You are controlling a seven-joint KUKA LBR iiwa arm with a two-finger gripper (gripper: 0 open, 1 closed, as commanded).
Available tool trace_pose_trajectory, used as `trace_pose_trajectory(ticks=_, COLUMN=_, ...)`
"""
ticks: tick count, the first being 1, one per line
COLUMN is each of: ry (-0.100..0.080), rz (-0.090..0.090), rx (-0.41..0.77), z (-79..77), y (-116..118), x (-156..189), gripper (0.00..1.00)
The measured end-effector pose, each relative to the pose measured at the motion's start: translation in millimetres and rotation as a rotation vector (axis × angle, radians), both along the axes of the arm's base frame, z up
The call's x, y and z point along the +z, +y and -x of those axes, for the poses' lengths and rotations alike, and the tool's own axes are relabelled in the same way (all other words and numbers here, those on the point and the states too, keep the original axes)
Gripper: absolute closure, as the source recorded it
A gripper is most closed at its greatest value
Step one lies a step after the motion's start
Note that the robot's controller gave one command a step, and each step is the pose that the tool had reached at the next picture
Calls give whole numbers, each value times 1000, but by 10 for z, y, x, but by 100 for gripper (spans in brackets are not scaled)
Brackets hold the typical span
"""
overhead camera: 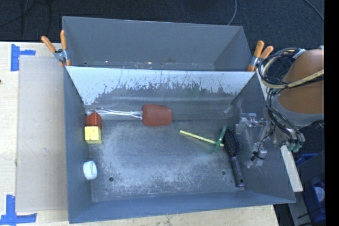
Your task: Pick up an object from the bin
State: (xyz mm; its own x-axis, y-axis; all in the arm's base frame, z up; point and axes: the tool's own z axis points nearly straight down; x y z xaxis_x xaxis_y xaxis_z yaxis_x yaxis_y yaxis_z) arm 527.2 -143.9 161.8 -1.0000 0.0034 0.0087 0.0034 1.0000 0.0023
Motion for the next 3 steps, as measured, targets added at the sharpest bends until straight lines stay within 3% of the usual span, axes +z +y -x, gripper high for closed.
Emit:
trace_pose_trajectory(ticks=1, ry=-7, rz=2, rx=4, z=-19, y=7, x=42, gripper=0)
trace_pose_trajectory(ticks=2, ry=-9, rz=0, rx=279, z=-24, y=-17, x=-296, gripper=0)
trace_pose_trajectory(ticks=3, ry=-3, rz=-5, rx=607, z=153, y=-19, x=-404, gripper=0)
